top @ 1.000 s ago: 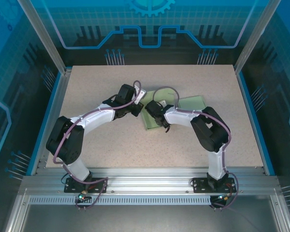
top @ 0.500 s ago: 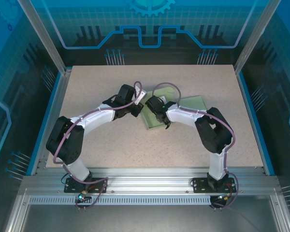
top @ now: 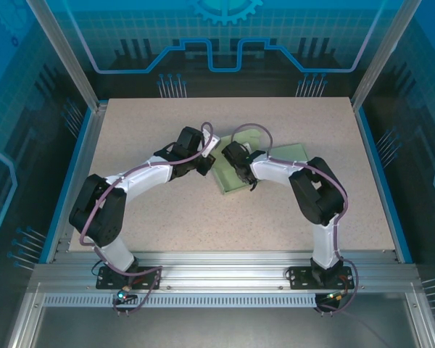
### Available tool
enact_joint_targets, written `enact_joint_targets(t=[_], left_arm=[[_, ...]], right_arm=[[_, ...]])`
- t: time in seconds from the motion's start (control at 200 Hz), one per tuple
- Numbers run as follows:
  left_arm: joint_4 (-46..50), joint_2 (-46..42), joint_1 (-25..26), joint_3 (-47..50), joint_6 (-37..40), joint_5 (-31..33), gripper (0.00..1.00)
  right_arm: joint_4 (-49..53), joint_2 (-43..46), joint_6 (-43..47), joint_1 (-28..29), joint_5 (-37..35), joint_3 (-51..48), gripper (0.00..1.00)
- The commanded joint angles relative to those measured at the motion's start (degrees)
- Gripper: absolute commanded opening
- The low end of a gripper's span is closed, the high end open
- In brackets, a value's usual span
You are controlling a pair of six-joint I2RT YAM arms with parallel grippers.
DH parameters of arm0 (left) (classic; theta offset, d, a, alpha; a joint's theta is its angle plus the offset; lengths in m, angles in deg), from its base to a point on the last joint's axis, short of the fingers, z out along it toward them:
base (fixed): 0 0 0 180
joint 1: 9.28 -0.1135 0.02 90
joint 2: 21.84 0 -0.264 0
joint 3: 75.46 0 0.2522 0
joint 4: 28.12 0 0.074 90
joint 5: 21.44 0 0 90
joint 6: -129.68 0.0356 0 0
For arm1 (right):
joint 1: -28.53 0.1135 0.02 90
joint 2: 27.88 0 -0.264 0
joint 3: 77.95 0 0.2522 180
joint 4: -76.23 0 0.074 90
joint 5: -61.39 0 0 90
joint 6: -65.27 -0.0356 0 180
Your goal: Fold the paper box
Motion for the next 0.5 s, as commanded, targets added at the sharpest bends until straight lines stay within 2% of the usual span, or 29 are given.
enact_joint_targets(t=[0.0, 0.11, 0.28, 0.495], left_arm=[[0.9, -0.4, -0.2, 0.8, 1.4, -0.4, 0.03], [0.7, -0.4, -0.2, 0.8, 1.4, -0.5, 0.03], [0.5, -0.3, -0.2, 0.7, 1.2, -0.5, 0.04], [-0.1, -0.4, -0.2, 1.0, 1.1, -0.8, 0.04]], right_arm=[[2.7, -3.4, 0.4, 0.6, -5.8, 2.2, 0.24], [6.8, -6.8, -0.9, 1.5, -12.3, 4.8, 0.25], [11.5, -11.9, -2.7, 4.1, -18.2, 9.1, 0.16], [19.8, -17.0, -8.7, 4.9, -23.3, 13.9, 0.22]])
